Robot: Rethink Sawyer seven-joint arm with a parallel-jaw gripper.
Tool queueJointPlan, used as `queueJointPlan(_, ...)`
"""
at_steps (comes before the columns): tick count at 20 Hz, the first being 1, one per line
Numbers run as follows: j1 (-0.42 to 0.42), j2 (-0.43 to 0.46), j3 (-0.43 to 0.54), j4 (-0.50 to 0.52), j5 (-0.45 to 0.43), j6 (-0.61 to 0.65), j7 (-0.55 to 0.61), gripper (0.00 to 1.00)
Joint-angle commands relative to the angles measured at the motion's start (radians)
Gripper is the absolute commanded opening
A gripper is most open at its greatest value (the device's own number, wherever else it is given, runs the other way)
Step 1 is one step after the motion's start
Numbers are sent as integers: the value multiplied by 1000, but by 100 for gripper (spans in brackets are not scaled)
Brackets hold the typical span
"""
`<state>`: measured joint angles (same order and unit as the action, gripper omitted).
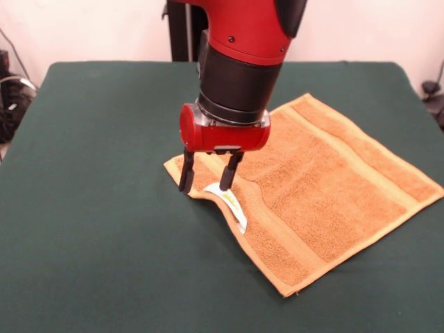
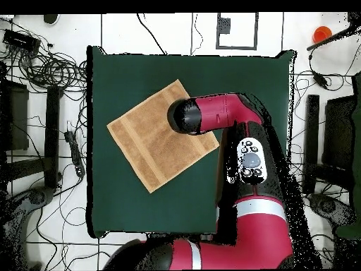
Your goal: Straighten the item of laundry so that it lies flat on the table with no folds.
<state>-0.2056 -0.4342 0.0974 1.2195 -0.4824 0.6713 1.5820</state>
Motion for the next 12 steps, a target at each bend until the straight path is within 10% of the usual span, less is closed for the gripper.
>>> queueJointPlan(1, 4, 43, 64, 103, -57, 9, -95, 100)
queueJointPlan(12, -8, 80, 99, 76, -84, 9, -117, 100)
